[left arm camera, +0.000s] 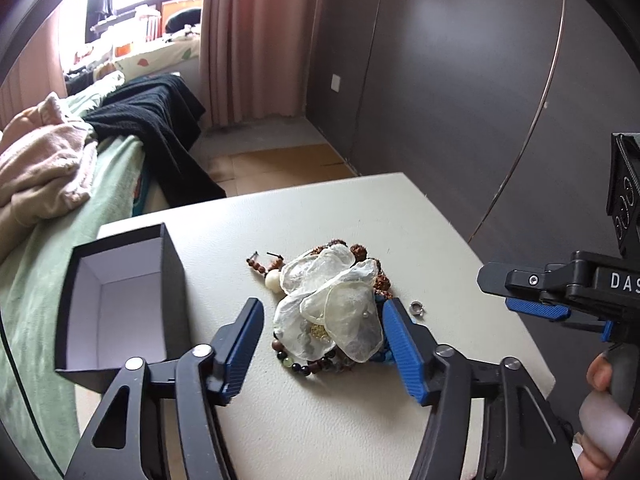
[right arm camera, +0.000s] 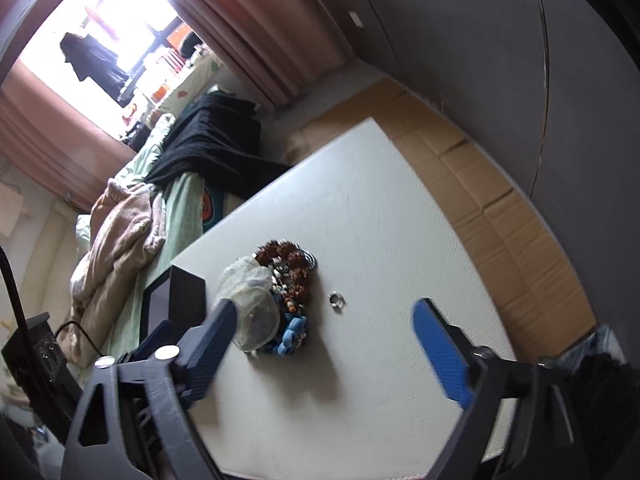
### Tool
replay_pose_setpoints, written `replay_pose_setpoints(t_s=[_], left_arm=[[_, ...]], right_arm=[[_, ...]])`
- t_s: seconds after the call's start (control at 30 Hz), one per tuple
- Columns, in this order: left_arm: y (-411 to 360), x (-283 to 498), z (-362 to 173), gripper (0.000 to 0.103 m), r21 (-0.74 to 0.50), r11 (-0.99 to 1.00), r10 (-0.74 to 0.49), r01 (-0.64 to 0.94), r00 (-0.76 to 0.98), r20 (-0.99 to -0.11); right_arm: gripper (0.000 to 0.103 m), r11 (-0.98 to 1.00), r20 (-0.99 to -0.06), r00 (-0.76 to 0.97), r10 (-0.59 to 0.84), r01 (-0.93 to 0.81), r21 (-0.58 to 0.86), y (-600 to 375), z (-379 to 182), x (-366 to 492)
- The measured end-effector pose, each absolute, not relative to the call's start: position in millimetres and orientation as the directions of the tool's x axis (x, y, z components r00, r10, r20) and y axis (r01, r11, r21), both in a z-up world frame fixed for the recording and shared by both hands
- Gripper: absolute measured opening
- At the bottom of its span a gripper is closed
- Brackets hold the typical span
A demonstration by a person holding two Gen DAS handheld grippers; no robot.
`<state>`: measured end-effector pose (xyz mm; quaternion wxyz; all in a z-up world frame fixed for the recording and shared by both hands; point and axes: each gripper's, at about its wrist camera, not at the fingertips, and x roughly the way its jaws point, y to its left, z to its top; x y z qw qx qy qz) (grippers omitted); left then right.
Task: Organize jewelry
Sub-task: 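Grasp the white plastic bag with the left tool while the right tool grasps the blue beaded piece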
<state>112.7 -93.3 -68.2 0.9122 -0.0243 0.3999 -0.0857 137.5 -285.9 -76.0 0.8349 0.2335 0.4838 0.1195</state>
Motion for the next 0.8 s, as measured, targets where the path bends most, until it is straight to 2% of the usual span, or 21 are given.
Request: replay_pose_setpoints(t_s=[0.13,0.2,0.23,0.27,0.33,0.37,0.63,0.8], left_arm=[[-93.9,123.9,-81.7,0.061,-0.125,0.982,-0.185,0.138,0.634,-0.751],[-94.5,127.0,-86.7,0.054,-0.13,0.982,-0.186,0.134,0.626,-0.758],[-94.4,128.1,-88.8,0.043,-0.137,0.981,-0.193,0.137,0.621,-0.76],[-93.8,129.3,-90.7,0.027,-0.153,0.978,-0.207,0.141,0.612,-0.764],[-91.7,129.8,-92.8,0.005,-0.18,0.973,-0.232,0.147,0.601,-0.765],[-91.0,129.0,-92.4,0.002,-0.184,0.972,-0.236,0.148,0.6,-0.764],[-81.8,112.2,-64.9,0.0,-0.214,0.963,-0.267,0.163,0.676,-0.687],[-75.1,102.7,-48.2,0.0,-0.22,0.963,-0.265,0.158,0.713,-0.649]], right_arm=[[0.074,0.84,-0.759,0.474,0.446,0.069,0.537,-288.2,-89.4,145.2],[0.074,0.839,-0.762,0.467,0.448,0.075,0.539,-286.5,-92.7,148.2],[0.074,0.837,-0.762,0.464,0.452,0.075,0.542,-285.6,-93.4,149.1],[0.074,0.833,-0.76,0.46,0.458,0.075,0.548,-284.4,-94.8,150.1],[0.074,0.827,-0.759,0.449,0.472,0.073,0.558,-281.6,-98.0,151.8],[0.074,0.825,-0.759,0.442,0.478,0.072,0.561,-279.2,-100.5,152.4],[0.056,0.792,-0.756,0.375,0.536,0.087,0.604,-263.5,-121.7,156.0],[0.055,0.79,-0.76,0.351,0.547,0.085,0.607,-249.9,-129.7,156.9]])
